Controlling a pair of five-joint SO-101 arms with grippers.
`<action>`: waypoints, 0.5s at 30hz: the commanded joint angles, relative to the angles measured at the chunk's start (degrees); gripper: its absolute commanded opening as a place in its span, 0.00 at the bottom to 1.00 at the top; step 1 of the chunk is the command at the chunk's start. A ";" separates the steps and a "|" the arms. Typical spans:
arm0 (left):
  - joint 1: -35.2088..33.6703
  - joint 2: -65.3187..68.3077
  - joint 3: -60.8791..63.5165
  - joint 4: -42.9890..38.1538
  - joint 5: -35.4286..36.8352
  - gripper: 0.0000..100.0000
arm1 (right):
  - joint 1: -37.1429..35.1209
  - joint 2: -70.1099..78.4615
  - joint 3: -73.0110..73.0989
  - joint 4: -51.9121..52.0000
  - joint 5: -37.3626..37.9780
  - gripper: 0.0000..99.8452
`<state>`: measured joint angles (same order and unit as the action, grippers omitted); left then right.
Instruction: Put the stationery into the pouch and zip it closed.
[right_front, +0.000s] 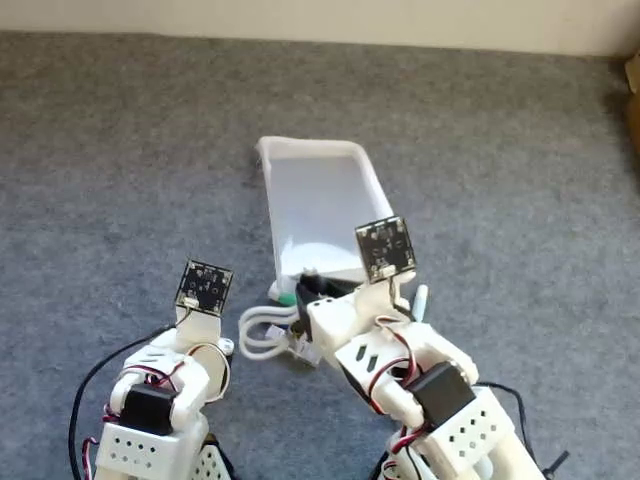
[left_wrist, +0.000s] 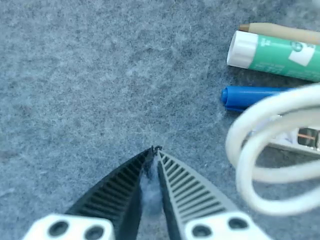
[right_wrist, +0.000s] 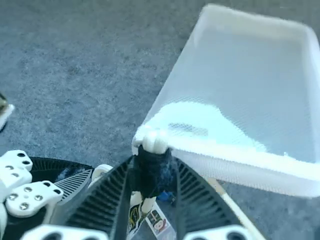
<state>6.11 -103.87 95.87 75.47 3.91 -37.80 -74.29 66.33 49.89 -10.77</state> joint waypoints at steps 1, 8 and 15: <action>2.86 -0.75 1.27 0.44 0.53 0.03 | -0.40 -1.10 -4.44 -1.80 10.73 0.00; 8.13 -0.75 -1.98 0.62 0.18 0.03 | -0.40 -1.36 -3.91 -1.63 16.35 0.00; -1.45 -0.75 -10.95 0.09 0.18 0.03 | -0.48 -1.36 -3.82 -1.54 16.53 0.00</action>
<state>9.63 -103.87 90.24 75.47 3.91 -37.80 -74.29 65.80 49.54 4.88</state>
